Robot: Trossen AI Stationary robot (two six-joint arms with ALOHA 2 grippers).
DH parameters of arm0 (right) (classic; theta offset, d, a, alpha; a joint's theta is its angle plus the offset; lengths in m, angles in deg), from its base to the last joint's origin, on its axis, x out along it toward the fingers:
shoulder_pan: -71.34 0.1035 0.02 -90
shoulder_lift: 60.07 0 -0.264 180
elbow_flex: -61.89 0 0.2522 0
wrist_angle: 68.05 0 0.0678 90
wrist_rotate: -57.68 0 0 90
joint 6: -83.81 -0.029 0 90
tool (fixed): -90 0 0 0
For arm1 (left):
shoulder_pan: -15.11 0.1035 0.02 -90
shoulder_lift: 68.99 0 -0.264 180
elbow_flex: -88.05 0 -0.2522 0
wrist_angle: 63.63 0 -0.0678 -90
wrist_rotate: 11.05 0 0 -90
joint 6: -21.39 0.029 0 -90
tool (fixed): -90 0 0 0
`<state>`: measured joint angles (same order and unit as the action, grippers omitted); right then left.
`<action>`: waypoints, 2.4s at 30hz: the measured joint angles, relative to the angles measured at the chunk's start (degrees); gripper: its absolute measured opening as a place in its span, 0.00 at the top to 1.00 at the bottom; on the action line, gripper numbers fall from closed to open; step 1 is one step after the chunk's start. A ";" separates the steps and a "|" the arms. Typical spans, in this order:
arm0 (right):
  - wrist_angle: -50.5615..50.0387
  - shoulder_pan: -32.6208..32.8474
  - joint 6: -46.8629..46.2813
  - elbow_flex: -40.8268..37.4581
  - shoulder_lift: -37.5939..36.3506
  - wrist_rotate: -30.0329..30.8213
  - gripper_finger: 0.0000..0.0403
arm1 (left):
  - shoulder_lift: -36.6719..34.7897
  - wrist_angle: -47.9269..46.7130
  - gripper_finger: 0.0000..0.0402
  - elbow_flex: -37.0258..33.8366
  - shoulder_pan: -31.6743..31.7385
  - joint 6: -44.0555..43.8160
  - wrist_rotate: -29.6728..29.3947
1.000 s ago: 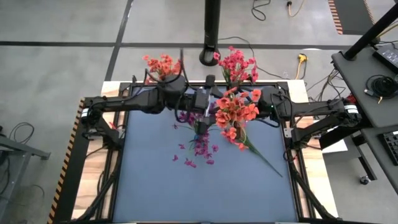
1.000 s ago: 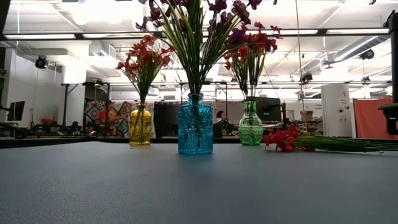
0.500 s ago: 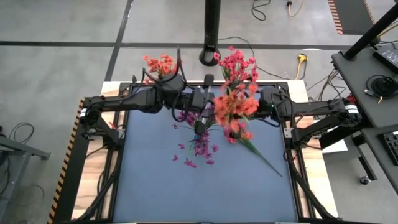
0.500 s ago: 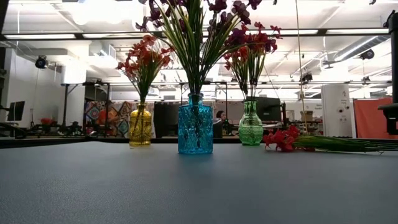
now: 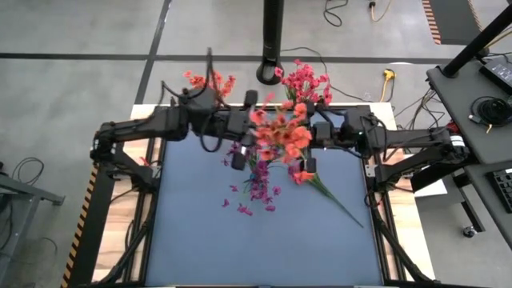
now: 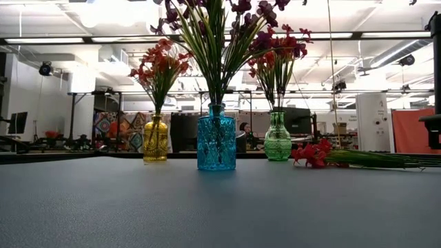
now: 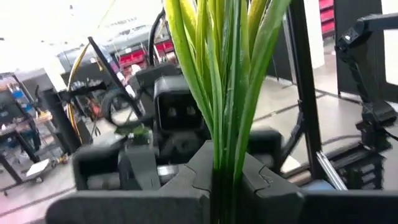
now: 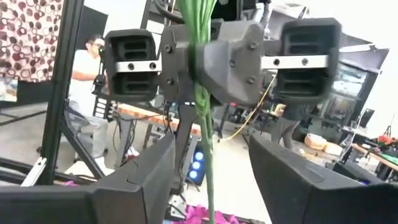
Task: Sort flowers into vase by color
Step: Put the orange flower into the yellow vase
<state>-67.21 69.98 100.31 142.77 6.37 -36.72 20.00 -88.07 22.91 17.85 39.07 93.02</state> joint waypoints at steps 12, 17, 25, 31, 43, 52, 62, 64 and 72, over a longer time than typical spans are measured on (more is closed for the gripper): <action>-13.42 -0.07 1.60 4.95 -2.31 4.67 0.47 | -18.54 -5.34 1.00 -12.49 0.00 -0.23 -14.22; -14.94 -0.04 2.80 4.83 -2.24 4.65 0.47 | -27.51 1.10 1.00 -26.59 0.04 -2.26 -21.93; -16.36 -0.07 3.03 4.05 -2.20 4.67 0.47 | -37.41 19.31 1.00 -48.65 3.52 -5.13 -29.15; -17.56 -0.07 3.08 3.71 -2.20 4.64 0.47 | -40.51 30.72 1.00 -60.34 10.58 -7.67 -28.35; -17.73 -0.07 2.64 3.13 -0.40 4.58 0.47 | -39.99 49.82 1.00 -75.02 22.10 -7.90 -16.26; -17.66 -0.13 3.13 3.13 1.36 4.58 0.47 | -37.37 59.25 1.00 -80.53 26.39 -6.21 -13.47; -17.31 -0.15 2.99 3.13 1.65 4.62 0.47 | -29.17 68.47 1.00 -81.11 32.87 -9.16 -8.48; -17.32 -0.15 2.99 3.13 1.65 4.63 0.47 | -28.31 68.96 1.00 -81.11 33.91 -9.01 -8.43; -17.25 -0.15 3.01 3.13 1.65 4.74 0.47 | -26.66 69.76 1.00 -81.15 38.49 -10.60 -3.95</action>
<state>-84.46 69.82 103.32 145.91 8.02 -31.98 -6.66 -18.31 -58.24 56.34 28.47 89.07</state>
